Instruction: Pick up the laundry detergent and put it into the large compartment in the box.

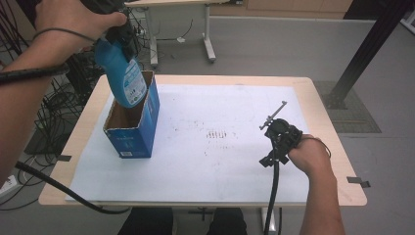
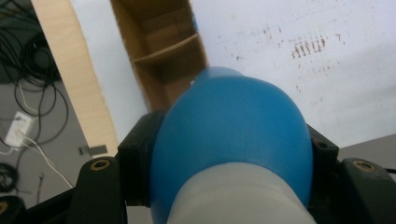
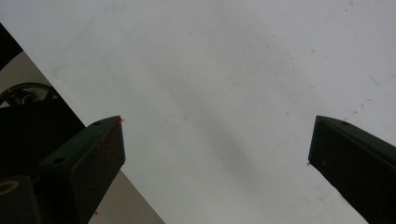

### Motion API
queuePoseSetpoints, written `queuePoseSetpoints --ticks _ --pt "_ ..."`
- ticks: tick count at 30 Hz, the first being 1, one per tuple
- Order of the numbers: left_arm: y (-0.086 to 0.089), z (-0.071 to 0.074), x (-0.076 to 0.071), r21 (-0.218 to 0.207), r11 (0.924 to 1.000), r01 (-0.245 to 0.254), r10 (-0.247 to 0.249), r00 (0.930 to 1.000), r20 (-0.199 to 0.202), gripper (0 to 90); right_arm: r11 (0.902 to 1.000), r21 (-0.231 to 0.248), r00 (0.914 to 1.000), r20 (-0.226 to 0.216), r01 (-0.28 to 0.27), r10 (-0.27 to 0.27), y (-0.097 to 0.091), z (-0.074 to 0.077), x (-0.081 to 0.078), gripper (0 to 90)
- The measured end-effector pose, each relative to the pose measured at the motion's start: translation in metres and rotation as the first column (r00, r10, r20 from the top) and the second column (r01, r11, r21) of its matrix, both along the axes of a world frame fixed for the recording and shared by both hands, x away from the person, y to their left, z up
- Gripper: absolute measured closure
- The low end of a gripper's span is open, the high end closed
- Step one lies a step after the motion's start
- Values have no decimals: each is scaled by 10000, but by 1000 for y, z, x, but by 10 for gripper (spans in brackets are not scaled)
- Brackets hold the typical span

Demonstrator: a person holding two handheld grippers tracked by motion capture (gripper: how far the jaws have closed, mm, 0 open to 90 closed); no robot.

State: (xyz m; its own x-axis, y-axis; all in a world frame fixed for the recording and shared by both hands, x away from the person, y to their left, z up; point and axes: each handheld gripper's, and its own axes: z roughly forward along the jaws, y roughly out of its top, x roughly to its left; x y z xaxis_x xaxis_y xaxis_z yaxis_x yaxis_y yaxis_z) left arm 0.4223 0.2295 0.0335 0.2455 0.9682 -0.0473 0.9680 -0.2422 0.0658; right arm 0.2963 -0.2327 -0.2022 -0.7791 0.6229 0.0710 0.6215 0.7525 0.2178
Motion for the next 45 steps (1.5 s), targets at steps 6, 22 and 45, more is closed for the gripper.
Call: queuePoseSetpoints --ticks 6,22,45 --pt "13 -6 3 161 9948 -1010 1012 9948 -144 372 9998 143 9999 18 -136 136 4 -3 2 40" --pt "16 -25 14 316 9859 -1645 1658 9852 -436 370 9996 239 9998 109 -164 161 -5 -4 -2 37" --pt "15 -77 29 476 9874 -1507 1547 9833 -959 371 9992 301 9997 -6 -250 250 -6 -14 1 38"
